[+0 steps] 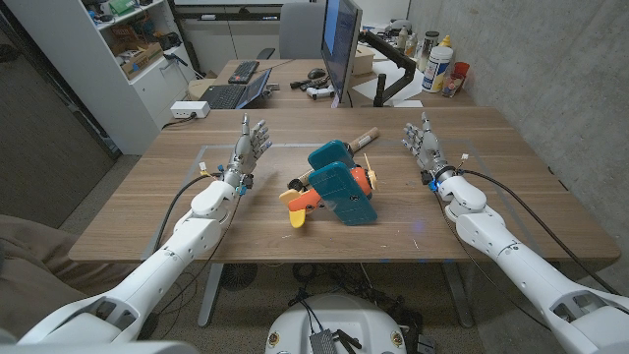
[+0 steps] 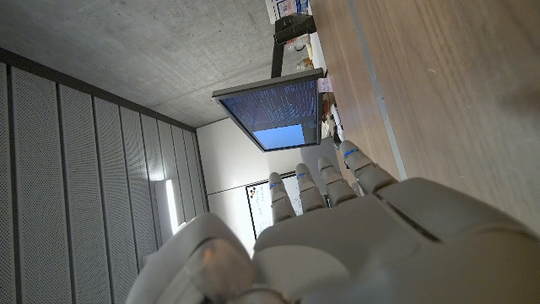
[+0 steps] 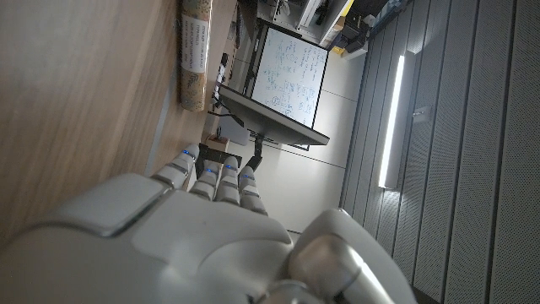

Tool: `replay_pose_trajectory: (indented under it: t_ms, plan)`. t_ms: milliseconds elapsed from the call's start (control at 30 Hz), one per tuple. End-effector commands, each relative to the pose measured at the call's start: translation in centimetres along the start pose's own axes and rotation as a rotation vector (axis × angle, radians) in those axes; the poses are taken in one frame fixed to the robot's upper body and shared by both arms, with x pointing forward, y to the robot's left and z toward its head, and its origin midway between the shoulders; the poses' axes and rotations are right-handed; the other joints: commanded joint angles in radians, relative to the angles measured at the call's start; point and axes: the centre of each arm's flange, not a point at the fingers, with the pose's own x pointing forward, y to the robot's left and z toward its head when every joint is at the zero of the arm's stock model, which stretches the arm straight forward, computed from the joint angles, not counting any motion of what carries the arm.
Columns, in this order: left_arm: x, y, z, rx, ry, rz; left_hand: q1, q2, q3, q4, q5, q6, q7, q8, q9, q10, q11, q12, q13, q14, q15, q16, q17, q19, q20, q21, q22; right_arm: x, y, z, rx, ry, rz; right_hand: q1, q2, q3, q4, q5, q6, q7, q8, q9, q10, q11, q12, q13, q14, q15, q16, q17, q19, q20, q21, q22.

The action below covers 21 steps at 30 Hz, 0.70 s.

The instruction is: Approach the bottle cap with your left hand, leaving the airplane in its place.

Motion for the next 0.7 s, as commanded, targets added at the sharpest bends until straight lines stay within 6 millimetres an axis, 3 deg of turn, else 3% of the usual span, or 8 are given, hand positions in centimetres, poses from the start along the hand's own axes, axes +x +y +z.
replay_pose_trajectory:
  t_ms: [33, 633, 700]
  plan:
    - [-0.09, -0.42, -0.35, 0.001, 0.005, -0.001, 0.012, 0.003, -0.007, -0.001, 0.007, 0.0, -0.008, 0.006, 0.002, 0.006, -0.001, 0.005, 0.004, 0.004, -0.061, 0.005, 0.004, 0.01, -0.001, 0.004, 0.004, 0.24, 0.0, 0.28, -0.007, -0.02, 0.038, 0.005, 0.004, 0.001, 0.007, 0.007, -0.002, 0.008, 0.006, 0.005, -0.002, 0.006, 0.006, 0.005, -0.009, 0.004, 0.008, 0.003, 0.005, 0.003, 0.005, 0.002]
    - [-0.93, -0.88, -0.07, 0.013, 0.015, 0.008, 0.014, 0.003, -0.007, -0.002, 0.008, -0.001, -0.007, 0.003, 0.002, 0.006, -0.001, 0.005, 0.004, -0.003, -0.062, 0.004, 0.004, 0.009, -0.004, 0.005, 0.004, -0.06, -0.71, -0.07, -0.022, -0.013, 0.03, 0.004, 0.005, 0.0, 0.007, 0.008, -0.004, 0.006, 0.006, 0.005, -0.006, 0.008, 0.006, 0.005, -0.019, 0.004, 0.008, 0.003, -0.006, 0.007, 0.004, 0.001]
    - [-1.05, -0.97, 0.25, 0.022, 0.03, -0.002, 0.015, 0.004, -0.007, -0.002, 0.008, -0.001, -0.007, 0.003, 0.002, 0.003, 0.001, 0.004, 0.004, -0.013, -0.065, 0.001, 0.004, 0.006, -0.011, 0.004, 0.004, -0.06, -0.75, -0.1, -0.028, -0.015, 0.032, 0.004, 0.005, -0.001, 0.007, 0.009, -0.003, 0.005, 0.007, 0.005, -0.007, 0.001, 0.007, 0.004, -0.02, -0.006, 0.009, 0.003, -0.005, -0.026, 0.005, 0.001]
